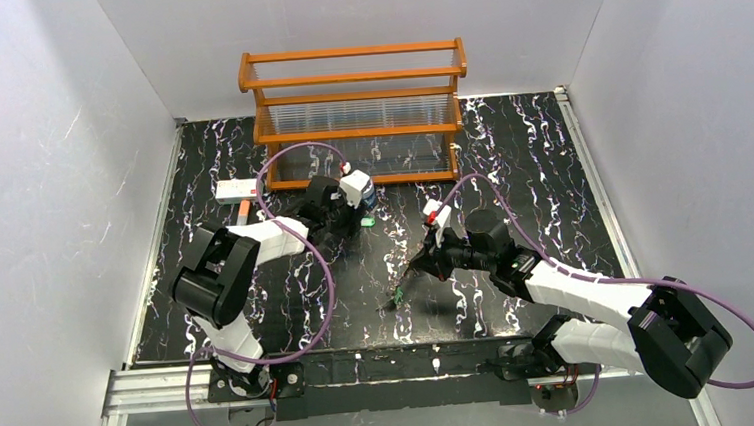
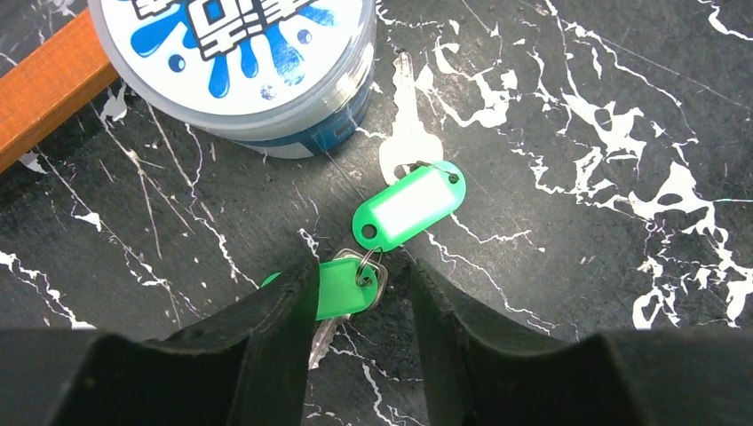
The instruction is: Put the keys on the keyring
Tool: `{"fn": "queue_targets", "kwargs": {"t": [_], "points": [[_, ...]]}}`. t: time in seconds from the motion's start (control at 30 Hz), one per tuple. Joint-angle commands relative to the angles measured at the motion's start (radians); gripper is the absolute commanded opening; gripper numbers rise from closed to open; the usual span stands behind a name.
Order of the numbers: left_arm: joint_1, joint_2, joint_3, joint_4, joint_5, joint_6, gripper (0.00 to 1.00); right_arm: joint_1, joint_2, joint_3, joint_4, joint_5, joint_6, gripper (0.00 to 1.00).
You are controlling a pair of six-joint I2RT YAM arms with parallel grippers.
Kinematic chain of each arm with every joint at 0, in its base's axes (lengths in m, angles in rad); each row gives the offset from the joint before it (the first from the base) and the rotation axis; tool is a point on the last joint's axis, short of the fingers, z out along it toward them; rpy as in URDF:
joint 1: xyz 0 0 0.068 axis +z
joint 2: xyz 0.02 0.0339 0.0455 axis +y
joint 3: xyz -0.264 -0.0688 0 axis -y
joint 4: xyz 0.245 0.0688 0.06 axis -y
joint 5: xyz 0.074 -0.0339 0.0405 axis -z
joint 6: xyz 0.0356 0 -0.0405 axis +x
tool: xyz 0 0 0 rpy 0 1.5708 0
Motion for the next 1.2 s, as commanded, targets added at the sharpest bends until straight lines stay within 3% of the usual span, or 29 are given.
{"fn": "queue_targets", "kwargs": {"t": [0.0,0.13,0.23,0.37,0.57,0.8,1.17], "points": [[0.005,0.012,0.032,-0.003,0.031,0.018,0.38,-0.003,-0.022,0.025,0.028,-0.024,-0.012,0.01],[0.006,0.008,0.014,0.024,0.079,0.001,0.31,-0.003,-0.024,0.026,0.024,-0.022,-0.012,0.01],[0.008,0.004,0.009,0.021,0.081,-0.009,0.18,-0.003,-0.026,0.027,0.024,-0.026,-0.013,0.01],[0.013,-0.008,0.001,0.013,0.080,-0.014,0.15,-0.004,-0.028,0.030,0.022,-0.030,-0.019,0.01],[0.013,-0.028,-0.003,-0.017,0.053,-0.016,0.00,-0.003,-0.024,0.039,0.023,-0.039,-0.020,0.01],[0.013,-0.088,-0.025,-0.031,0.014,-0.015,0.00,-0.003,-0.020,0.044,0.022,-0.051,-0.019,0.01],[0.013,-0.258,-0.091,-0.035,0.070,-0.111,0.00,-0.003,-0.009,0.071,0.017,-0.068,-0.030,0.01]]}}
